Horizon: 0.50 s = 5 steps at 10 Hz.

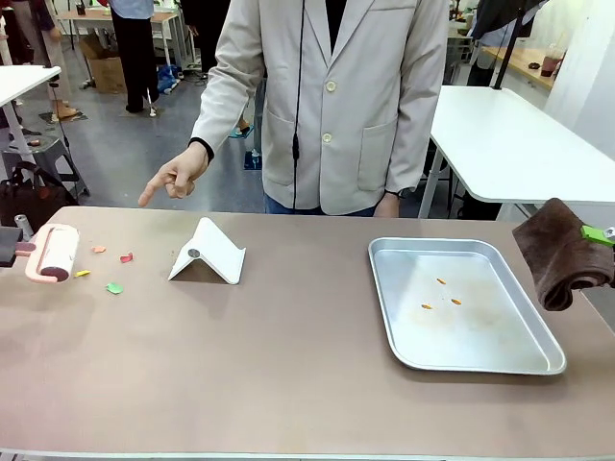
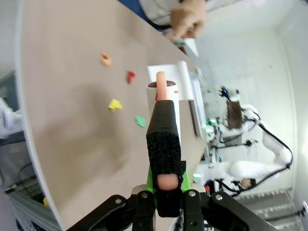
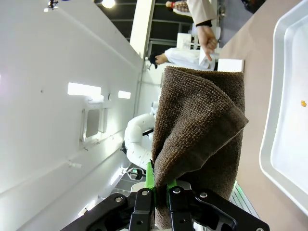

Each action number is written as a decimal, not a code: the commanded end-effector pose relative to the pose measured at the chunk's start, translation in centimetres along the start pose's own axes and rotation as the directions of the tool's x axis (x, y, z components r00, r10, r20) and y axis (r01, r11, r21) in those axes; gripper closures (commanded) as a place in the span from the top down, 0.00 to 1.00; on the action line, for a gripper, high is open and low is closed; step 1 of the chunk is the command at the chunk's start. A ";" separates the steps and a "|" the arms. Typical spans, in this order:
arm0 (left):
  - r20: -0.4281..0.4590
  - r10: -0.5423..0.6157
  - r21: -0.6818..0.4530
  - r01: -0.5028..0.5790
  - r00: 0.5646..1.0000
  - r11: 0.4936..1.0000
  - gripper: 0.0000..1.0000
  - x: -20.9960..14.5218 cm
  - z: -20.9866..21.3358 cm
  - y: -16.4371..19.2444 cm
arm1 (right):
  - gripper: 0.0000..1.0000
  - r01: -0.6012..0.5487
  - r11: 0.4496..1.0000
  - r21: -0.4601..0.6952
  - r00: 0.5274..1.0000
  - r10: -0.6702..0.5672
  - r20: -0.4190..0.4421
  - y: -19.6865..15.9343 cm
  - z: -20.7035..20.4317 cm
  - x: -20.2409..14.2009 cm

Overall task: Clean the surface of the table.
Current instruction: If a person points to the right, clean the right side of the table with your right hand, and if they point to the left, clean the left side with your left hand.

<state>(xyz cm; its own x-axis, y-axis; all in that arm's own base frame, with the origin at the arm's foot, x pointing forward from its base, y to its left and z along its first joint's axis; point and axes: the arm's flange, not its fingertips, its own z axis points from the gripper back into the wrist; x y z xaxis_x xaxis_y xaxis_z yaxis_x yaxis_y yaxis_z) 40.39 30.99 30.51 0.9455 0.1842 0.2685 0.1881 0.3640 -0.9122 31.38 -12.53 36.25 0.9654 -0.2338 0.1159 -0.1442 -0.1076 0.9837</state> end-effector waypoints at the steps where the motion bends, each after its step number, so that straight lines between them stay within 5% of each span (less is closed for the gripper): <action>1: 0.046 0.068 0.055 -0.071 0.997 0.996 0.21 0.0 -0.2 -1.4 | 0.00 -0.010 1.000 0.012 1.000 0.010 -0.009 0.5 -0.2 -0.1; 5: 0.144 0.189 0.151 -0.210 0.971 0.966 0.21 0.2 0.2 -1.6 | 0.00 -0.010 1.000 0.012 1.000 0.010 -0.009 0.5 -0.2 -0.1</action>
<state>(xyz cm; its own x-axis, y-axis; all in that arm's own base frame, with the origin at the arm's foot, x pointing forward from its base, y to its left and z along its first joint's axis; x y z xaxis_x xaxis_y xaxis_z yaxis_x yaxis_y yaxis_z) 40.62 31.79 31.62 0.9332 0.3251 0.1530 -0.0064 0.4409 -0.8975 31.38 -12.53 36.25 0.9654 -0.2335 0.1159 -0.1442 -0.1079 0.9836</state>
